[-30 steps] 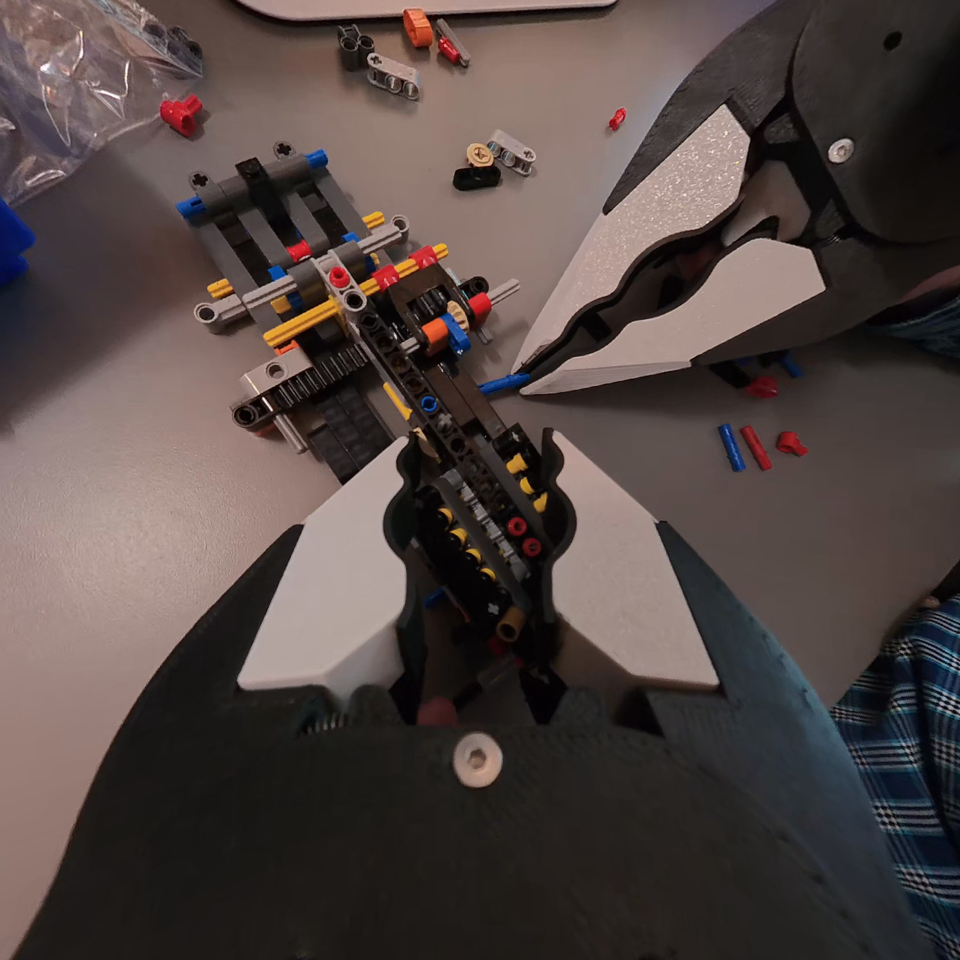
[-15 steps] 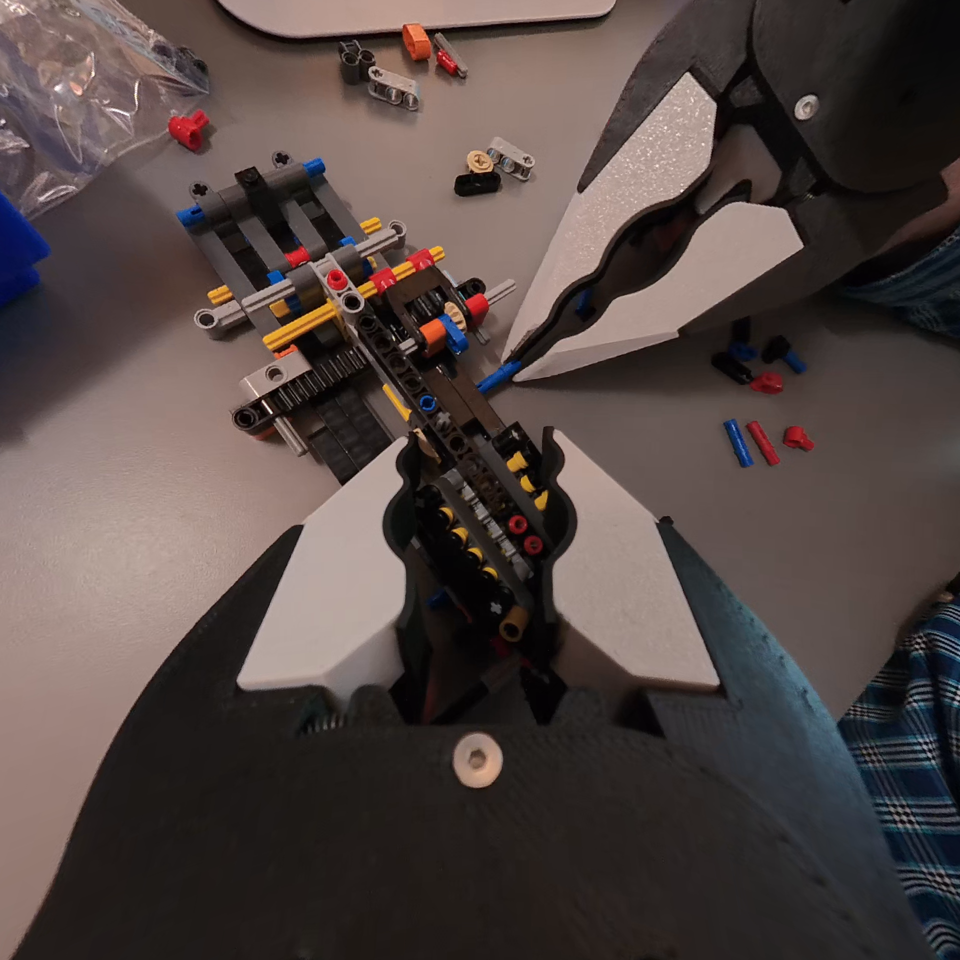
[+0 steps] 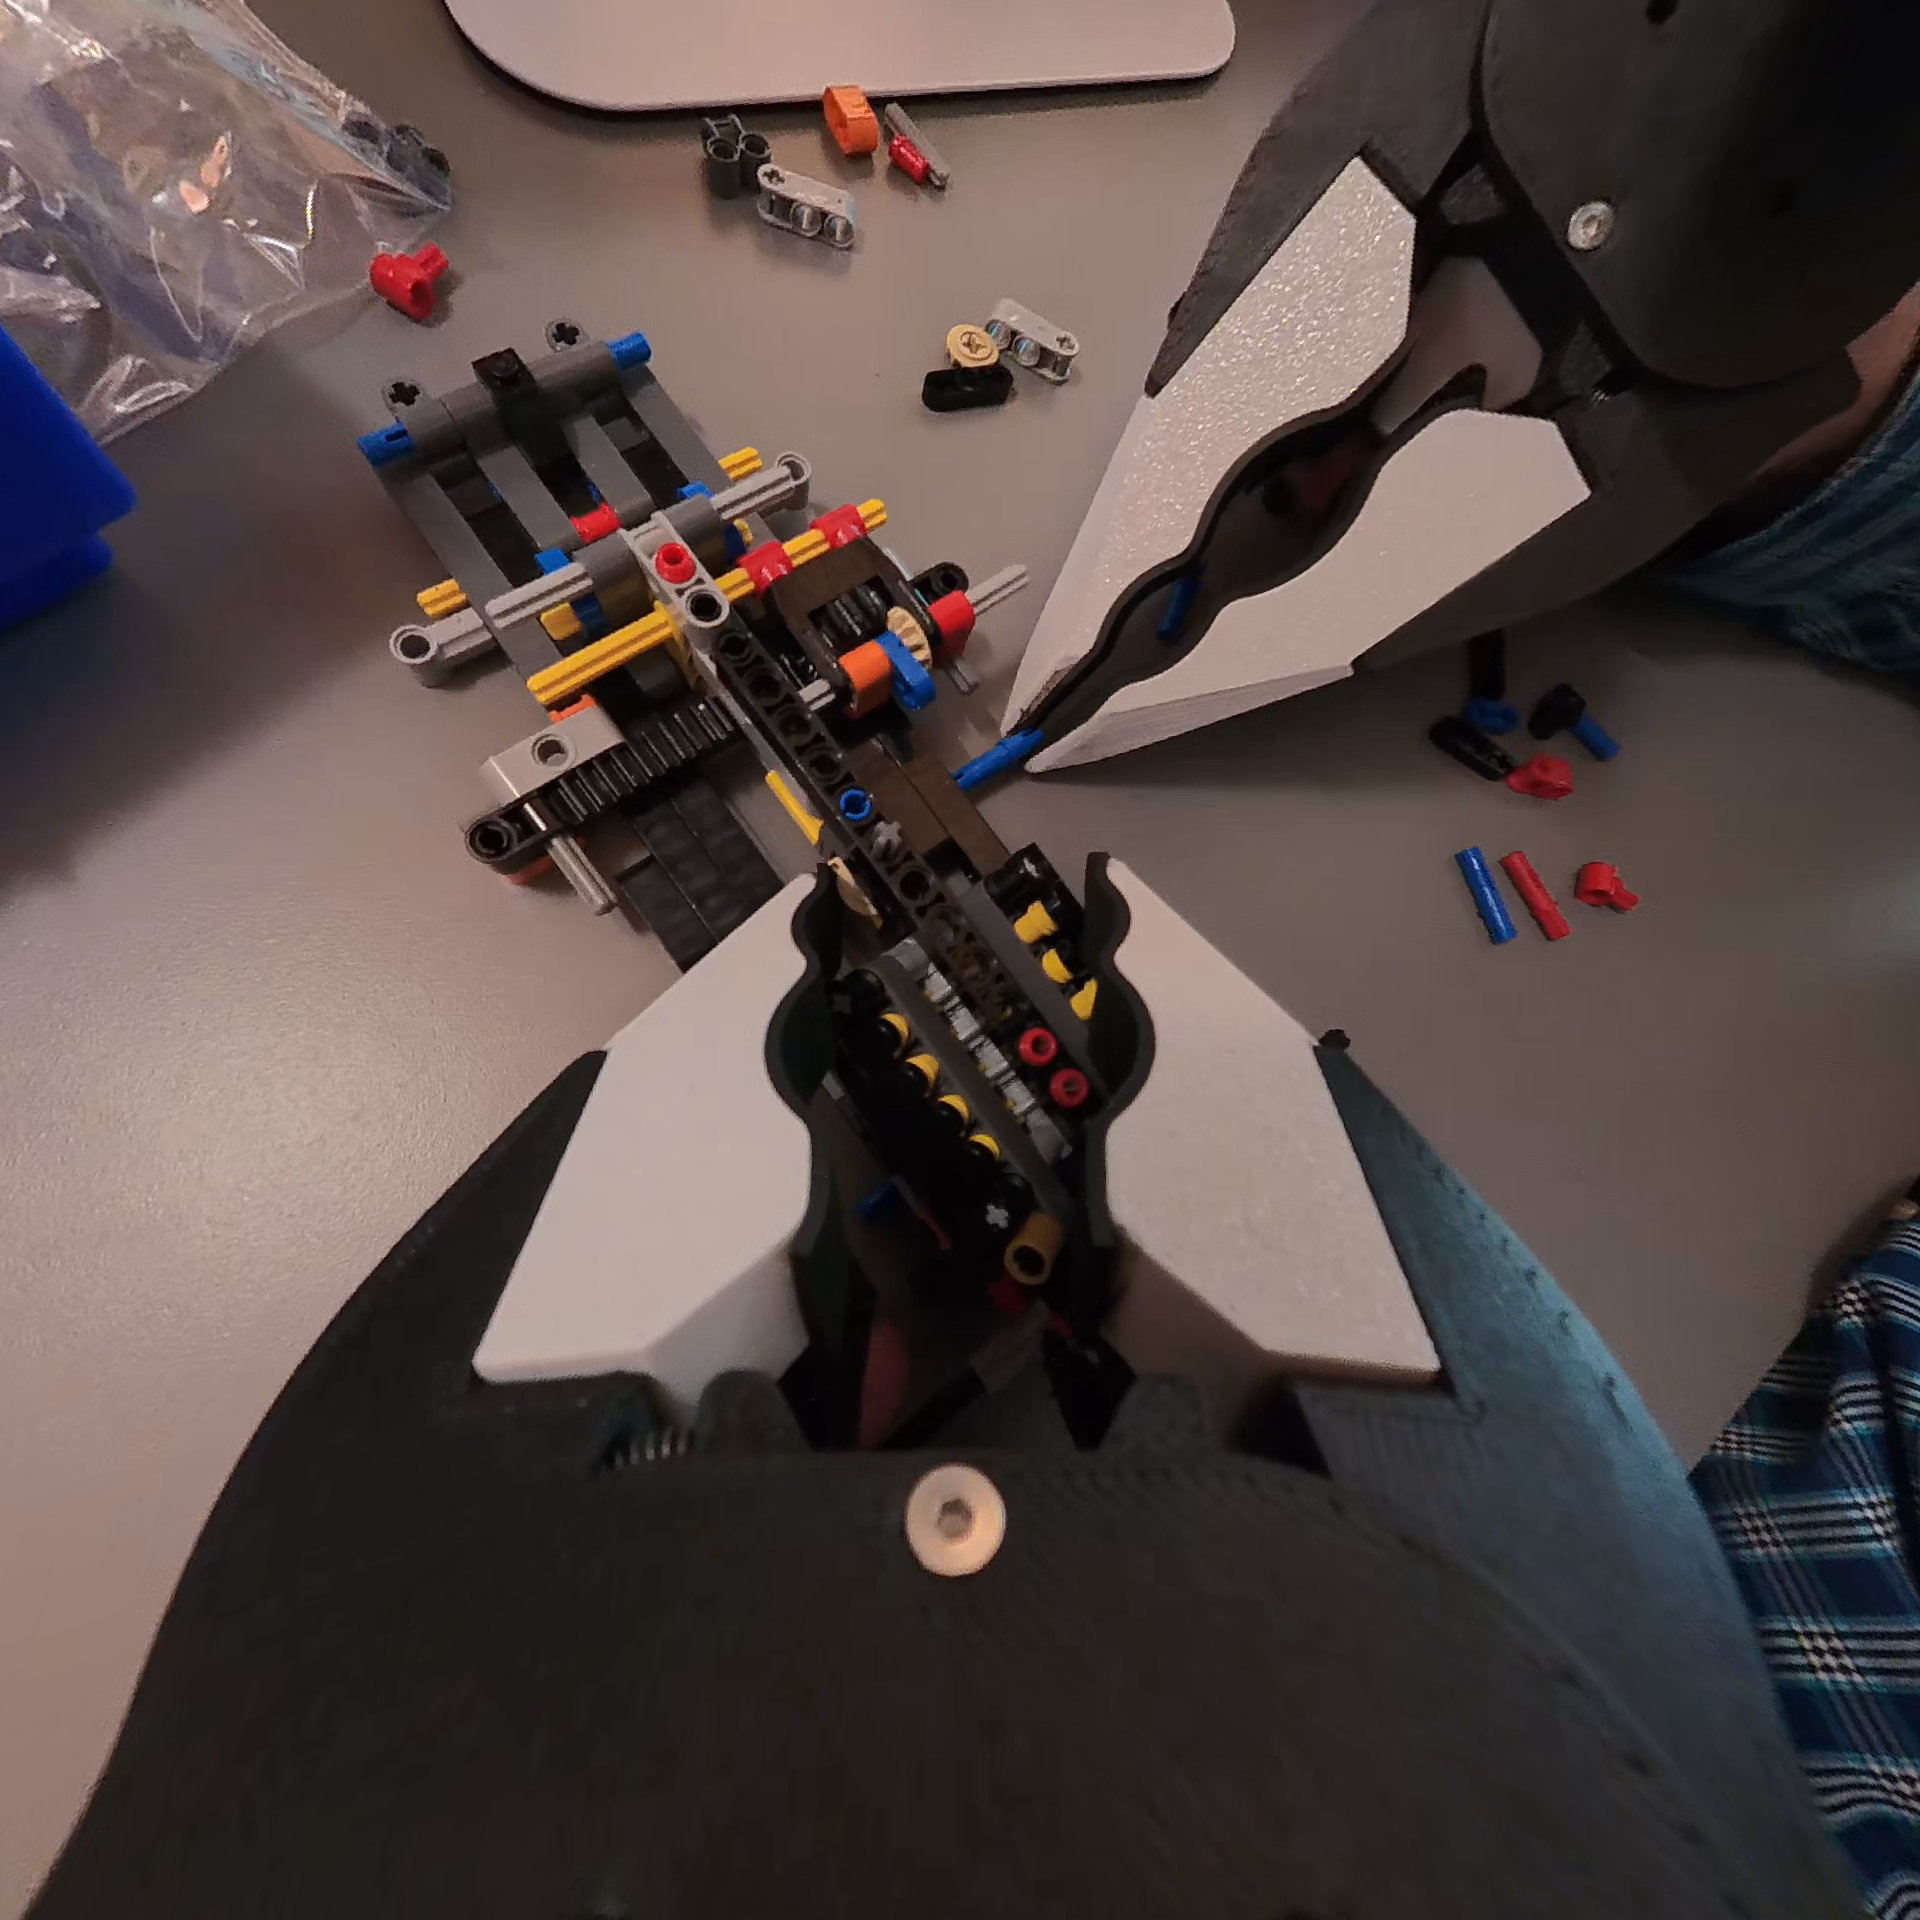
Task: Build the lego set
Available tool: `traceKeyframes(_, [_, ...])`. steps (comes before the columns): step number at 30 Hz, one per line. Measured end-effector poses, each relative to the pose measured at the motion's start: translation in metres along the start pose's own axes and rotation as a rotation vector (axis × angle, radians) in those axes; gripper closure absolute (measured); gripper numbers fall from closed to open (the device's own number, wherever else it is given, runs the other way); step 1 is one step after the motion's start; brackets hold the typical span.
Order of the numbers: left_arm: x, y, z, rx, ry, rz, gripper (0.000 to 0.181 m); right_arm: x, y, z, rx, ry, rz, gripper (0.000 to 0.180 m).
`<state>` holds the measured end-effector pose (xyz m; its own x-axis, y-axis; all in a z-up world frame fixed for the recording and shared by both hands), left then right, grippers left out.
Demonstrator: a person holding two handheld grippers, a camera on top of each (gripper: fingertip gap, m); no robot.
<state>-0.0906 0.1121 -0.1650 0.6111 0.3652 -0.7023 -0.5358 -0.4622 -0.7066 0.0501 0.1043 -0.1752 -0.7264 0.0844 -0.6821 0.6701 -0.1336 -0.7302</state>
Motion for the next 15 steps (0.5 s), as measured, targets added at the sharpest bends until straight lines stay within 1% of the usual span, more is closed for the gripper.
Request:
traceKeyframes(8, [-0.0002, 0.0004, 0.0016, -0.007, -0.005, -0.009, 0.135, 0.0003, -0.0005, -0.0047, -0.041, -0.032, 0.003, 0.179])
traceKeyframes(15, [-0.0002, 0.0010, 0.0029, -0.015, 0.009, -0.019, 0.135, -0.0001, 0.0001, -0.0072, -0.127, -0.072, 0.009, 0.180])
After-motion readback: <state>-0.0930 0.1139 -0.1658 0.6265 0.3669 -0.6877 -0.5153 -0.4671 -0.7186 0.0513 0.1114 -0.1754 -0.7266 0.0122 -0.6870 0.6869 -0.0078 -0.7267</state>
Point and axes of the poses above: each gripper's, where its closed fingertips meet, x out along the fingers, y out of its underside, z = x × y across the jaws, the point moved 8 cm from there along -x, back along the fingers, and after that the axes turned 13 degrees about -y, right-handed, at the moved point
